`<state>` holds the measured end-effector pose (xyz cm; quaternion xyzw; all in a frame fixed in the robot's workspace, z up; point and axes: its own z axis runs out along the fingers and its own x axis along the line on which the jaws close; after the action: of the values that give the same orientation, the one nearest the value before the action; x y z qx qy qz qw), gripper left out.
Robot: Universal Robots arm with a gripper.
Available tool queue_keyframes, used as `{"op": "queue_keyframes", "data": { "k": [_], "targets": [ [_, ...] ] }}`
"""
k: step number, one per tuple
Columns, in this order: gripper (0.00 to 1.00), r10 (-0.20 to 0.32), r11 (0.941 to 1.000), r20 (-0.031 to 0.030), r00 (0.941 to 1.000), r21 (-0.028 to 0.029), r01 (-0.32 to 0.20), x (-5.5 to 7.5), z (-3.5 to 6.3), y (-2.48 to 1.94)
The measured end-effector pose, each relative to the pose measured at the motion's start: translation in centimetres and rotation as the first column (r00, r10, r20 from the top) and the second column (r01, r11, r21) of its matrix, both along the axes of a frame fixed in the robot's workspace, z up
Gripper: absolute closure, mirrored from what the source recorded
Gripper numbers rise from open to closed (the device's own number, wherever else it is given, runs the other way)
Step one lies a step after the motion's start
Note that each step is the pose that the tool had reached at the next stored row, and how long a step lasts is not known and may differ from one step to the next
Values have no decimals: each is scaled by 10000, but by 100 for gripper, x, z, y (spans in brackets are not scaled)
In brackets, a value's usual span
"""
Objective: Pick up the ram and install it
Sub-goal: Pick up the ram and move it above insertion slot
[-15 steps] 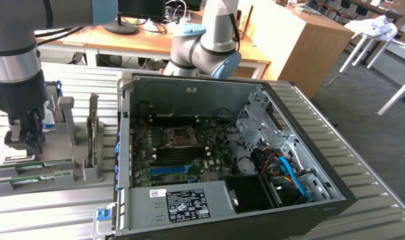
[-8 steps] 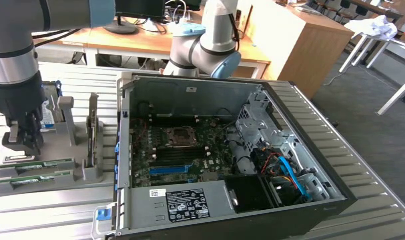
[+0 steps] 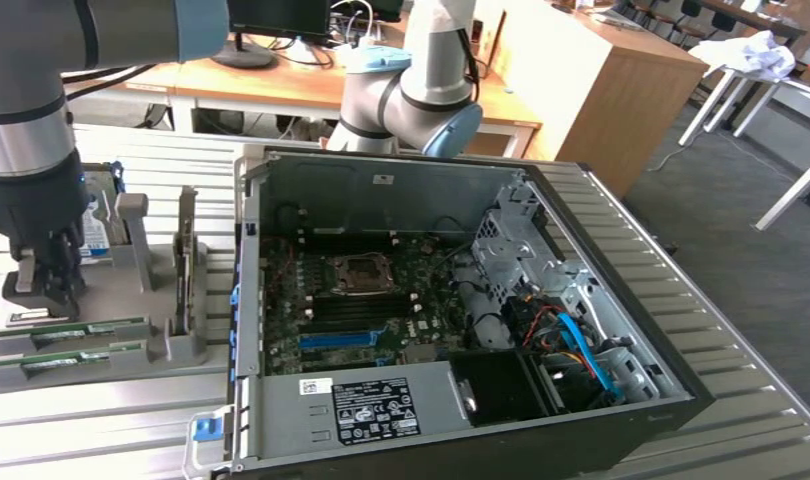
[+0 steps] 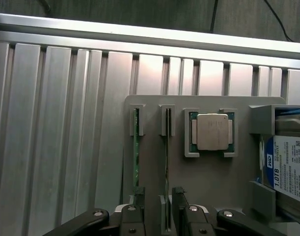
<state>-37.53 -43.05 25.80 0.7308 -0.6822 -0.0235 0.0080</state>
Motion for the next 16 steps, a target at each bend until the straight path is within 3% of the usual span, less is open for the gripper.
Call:
{"op": "queue_keyframes", "data": {
  "k": [5,10,16],
  "targets": [
    [64,370,9993,-1,9993,-1,-370,0,-24,-18],
    [64,1049,9945,-2,9945,-1,-1049,-1,-39,-24],
    [64,1176,9931,0,9931,-1,-1176,-7,-62,-37]
  ]
}}
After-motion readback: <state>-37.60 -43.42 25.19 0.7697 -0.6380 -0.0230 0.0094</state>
